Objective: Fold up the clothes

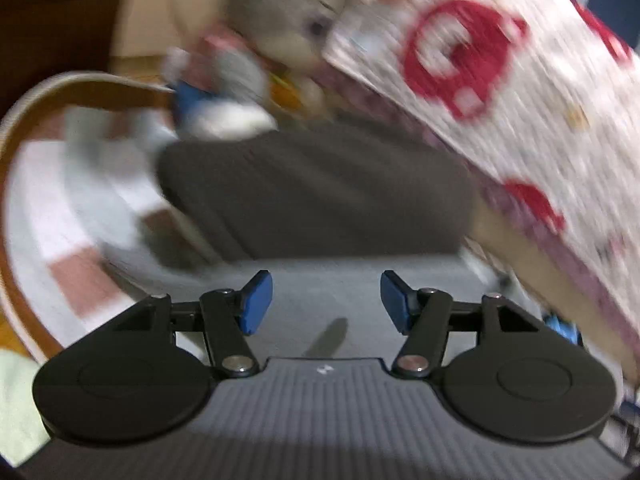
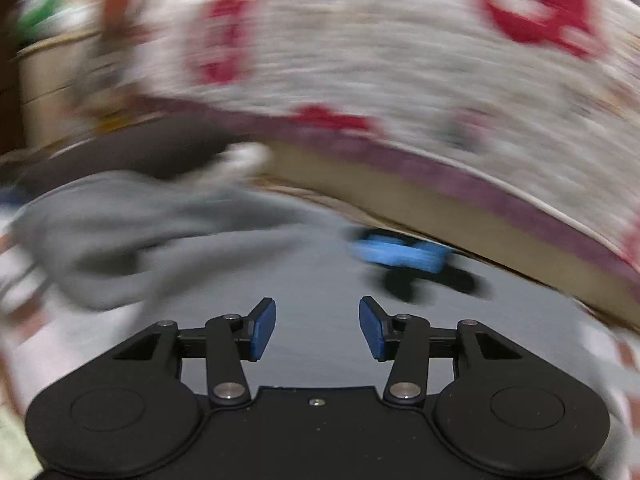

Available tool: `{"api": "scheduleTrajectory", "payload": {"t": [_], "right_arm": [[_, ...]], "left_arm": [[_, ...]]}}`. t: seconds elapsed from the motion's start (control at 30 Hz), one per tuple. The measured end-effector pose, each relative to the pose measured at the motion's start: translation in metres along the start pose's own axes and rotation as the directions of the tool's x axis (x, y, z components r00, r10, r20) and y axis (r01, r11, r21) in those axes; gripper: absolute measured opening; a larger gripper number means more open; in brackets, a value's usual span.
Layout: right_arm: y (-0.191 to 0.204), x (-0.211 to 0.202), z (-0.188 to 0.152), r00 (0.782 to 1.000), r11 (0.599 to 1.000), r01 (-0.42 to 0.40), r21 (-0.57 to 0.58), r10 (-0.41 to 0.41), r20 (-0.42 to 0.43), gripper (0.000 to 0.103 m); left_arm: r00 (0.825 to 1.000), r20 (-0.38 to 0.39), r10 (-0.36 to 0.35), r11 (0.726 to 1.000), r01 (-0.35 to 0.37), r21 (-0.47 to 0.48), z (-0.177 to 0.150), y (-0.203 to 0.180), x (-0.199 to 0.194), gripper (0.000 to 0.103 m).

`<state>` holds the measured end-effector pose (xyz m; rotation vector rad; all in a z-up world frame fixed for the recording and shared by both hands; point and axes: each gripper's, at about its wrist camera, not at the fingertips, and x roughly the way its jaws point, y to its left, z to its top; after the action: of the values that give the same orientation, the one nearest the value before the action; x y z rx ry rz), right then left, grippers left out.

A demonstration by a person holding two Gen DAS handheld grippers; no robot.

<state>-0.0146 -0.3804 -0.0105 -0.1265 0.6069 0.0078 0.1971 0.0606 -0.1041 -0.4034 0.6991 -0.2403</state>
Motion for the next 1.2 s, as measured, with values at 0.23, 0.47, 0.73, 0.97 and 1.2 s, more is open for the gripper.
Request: {"api": "scheduleTrajectory", "payload": {"t": [0.23, 0.47, 0.73, 0.97, 1.2], "right_arm": [[0.113, 0.027, 0.041, 0.96, 0.903, -0.274, -0.331, 0.279, -0.032, 0.051], [0.212, 0.07, 0.025, 0.927, 0.733, -0.371, -0.57, 0.329, -0.181, 0.052], [0.202, 0.072, 0.015, 0.936, 0.781, -0.351, -0.517, 0.308, -0.171, 0.052], [0.226, 0.103, -0.001, 0.95, 0.721, -0.309, -0.62, 0.255, -0.177, 0.057], [0.253, 0.108, 0.003, 0.948, 0.703, -0.3, -0.645, 0.292, -0.124, 0.065]], "left_arm": [[0.975, -0.192, -0.114, 0.955, 0.054, -0.293, -0.017, 0.044, 0.036, 0.065], [0.974, -0.227, 0.023, 0.963, -0.082, -0.257, -0.034, 0.033, 0.074, 0.083], [0.991, -0.131, 0.018, 0.916, -0.069, -0.396, -0.045, 0.04, 0.084, 0.084], [0.995, -0.09, -0.042, 0.901, -0.001, -0.435, -0.045, 0.046, 0.069, 0.008], [0.988, 0.056, -0.144, 0.951, 0.154, -0.269, -0.021, 0.019, 0.011, 0.007]]}}
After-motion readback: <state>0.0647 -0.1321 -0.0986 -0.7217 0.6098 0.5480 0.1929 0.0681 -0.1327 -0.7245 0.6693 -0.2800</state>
